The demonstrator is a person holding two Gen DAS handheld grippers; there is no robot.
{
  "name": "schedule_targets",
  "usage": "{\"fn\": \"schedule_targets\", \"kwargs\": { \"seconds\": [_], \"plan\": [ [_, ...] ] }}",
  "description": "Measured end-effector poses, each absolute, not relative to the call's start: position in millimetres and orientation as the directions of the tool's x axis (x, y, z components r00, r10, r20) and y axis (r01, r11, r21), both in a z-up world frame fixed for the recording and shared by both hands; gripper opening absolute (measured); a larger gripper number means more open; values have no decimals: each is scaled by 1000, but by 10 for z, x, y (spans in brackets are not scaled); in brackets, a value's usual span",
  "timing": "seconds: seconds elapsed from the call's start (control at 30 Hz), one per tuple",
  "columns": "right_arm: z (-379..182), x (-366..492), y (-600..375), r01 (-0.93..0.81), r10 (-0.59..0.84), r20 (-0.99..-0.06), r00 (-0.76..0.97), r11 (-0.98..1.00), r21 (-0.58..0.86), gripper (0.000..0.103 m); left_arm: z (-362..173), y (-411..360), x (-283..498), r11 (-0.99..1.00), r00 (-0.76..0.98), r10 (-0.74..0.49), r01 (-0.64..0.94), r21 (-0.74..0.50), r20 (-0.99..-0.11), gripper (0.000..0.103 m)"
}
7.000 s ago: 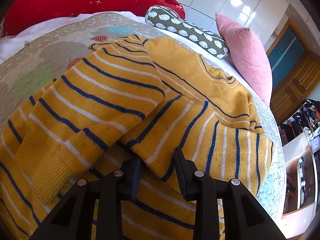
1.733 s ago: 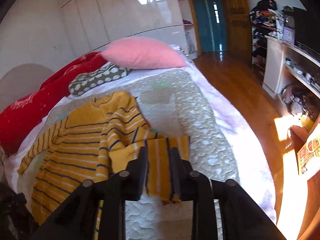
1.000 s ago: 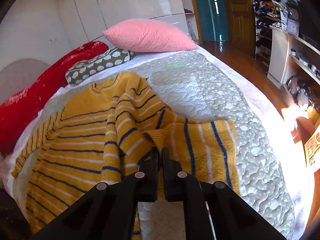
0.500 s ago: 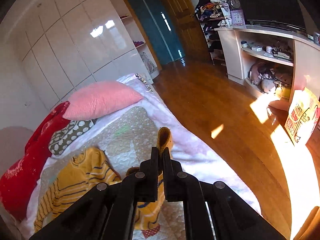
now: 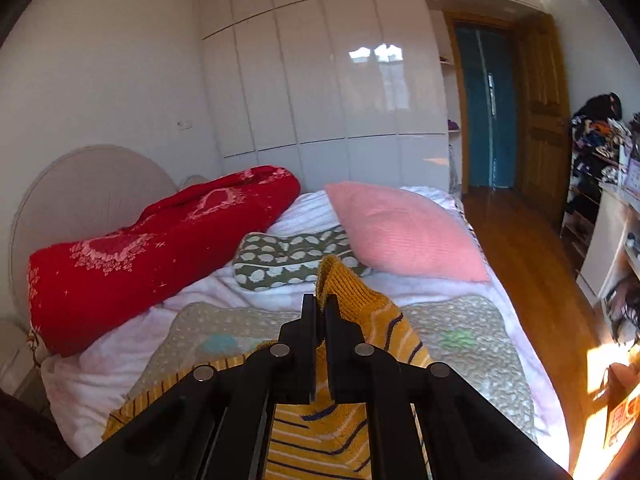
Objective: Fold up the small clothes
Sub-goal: 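Grasp a sleeve cuff with the right tool and lift it, then fold the held sleeve across the sweater body and open the right tool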
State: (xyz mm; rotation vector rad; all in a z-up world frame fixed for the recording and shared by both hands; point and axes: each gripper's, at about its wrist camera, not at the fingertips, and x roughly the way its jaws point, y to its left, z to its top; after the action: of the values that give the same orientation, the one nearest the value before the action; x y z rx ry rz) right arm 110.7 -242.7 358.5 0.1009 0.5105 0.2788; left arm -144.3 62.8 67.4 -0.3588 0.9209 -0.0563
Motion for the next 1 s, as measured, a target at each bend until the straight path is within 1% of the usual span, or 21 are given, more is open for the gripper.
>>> {"fn": "schedule_targets", "kwargs": {
  "seconds": [0.07,0.13,0.27,0.33,0.37,0.43,0.47,0.5,0.53,0.57,0.6,0.7,0.77,0.83,0.9,1.0],
  "plan": [
    [3517,1283,-1836,-301,327,-499,803,944,133,4,656,779,-1457,934,617,-186,-131,-333,-765,52],
    [3285,1453,-1302,-342,344,-545,764,933,109,4,627,914,-1476,926,620,-183,-151,-345,-763,52],
    [2417,1742,-459,-400,356,-691,629,911,106,5,602,1121,-1530,919,623,-173,-176,-352,-763,52],
    [1945,1846,-211,-437,358,-764,536,893,111,5,613,1187,-1567,923,626,-159,-179,-339,-763,52],
    [1786,1864,-128,-446,351,-785,510,888,107,5,624,1207,-1584,926,629,-151,-180,-332,-763,52],
    [1663,1844,-183,-452,359,-785,504,885,114,5,644,1237,-1609,929,633,-142,-180,-323,-761,53],
    [1672,1839,-276,-445,362,-778,513,888,120,8,649,1246,-1615,929,635,-141,-180,-324,-759,54],
    [1692,1852,-408,-431,362,-771,523,893,127,18,651,1248,-1615,928,636,-142,-181,-326,-759,55],
    [1729,1868,-586,-410,352,-766,538,903,127,25,649,1243,-1609,927,636,-145,-181,-329,-758,55],
    [1763,1865,-820,-380,330,-760,560,917,119,37,648,1229,-1600,926,635,-150,-179,-333,-758,55],
    [1815,1863,-1092,-344,306,-753,583,932,112,42,648,1215,-1589,925,635,-154,-176,-336,-757,55],
    [1871,1816,-2059,-183,200,-753,627,977,107,42,647,1107,-1552,927,630,-172,-156,-341,-757,55],
    [1804,1732,-2718,-59,107,-763,638,994,90,42,638,1019,-1524,930,621,-184,-142,-340,-762,55],
    [1674,1598,-3254,12,59,-784,618,996,84,43,628,913,-1480,934,610,-189,-130,-333,-769,56],
    [1517,1438,-3609,32,55,-807,588,995,92,43,614,812,-1432,937,597,-194,-124,-328,-779,56],
    [1246,1189,-3859,15,114,-826,552,989,147,43,627,647,-1393,938,579,-202,-118,-326,-790,56]
  ]
}}
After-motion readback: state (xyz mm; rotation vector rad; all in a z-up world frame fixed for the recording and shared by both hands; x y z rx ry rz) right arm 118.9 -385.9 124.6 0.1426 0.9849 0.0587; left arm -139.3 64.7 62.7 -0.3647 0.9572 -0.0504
